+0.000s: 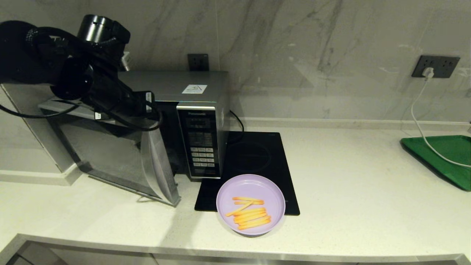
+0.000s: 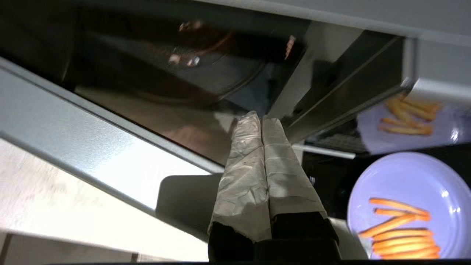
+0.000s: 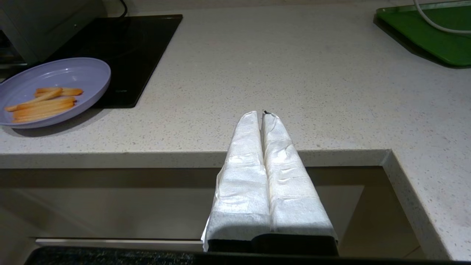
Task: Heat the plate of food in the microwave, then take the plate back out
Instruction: Open the microwave oven
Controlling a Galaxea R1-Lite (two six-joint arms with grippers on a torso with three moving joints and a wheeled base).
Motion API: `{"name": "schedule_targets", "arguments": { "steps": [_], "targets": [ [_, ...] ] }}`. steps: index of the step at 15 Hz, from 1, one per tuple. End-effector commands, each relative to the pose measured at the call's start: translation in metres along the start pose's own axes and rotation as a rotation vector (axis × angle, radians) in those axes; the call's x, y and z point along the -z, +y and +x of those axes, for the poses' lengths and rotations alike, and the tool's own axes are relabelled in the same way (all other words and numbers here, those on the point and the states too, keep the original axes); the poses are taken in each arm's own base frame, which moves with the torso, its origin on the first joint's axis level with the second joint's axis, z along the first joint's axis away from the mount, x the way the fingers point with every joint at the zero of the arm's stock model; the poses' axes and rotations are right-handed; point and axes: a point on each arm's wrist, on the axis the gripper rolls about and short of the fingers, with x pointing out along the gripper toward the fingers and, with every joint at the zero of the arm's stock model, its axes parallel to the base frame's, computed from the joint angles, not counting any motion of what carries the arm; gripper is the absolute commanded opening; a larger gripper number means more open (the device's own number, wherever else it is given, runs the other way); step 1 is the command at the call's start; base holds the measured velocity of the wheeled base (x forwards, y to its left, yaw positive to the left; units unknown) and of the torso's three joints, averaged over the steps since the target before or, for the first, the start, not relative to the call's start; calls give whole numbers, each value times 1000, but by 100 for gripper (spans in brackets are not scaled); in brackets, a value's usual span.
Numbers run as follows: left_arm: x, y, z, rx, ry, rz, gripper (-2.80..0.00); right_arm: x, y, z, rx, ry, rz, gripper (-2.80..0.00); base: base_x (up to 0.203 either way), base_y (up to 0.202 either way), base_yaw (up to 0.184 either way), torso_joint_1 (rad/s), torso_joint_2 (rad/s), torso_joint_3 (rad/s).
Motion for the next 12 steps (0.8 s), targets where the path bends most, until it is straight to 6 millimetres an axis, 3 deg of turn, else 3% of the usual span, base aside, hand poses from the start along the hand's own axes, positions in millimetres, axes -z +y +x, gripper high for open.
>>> {"name": "schedule_targets", "arguments": {
  "steps": [1,8,12],
  "targets": [
    [14,11,-16,-24,29,-8,-280,0,0,0,0,-1,1,-280,0,0,0,0,0,0],
    [54,47,-77,-89,41,-35,-280,0,0,0,0,1,1,-280,0,0,0,0,0,0],
    [52,63,-98,-147,-24,-43,-280,0,0,0,0,1,1,-280,0,0,0,0,0,0]
  ]
}}
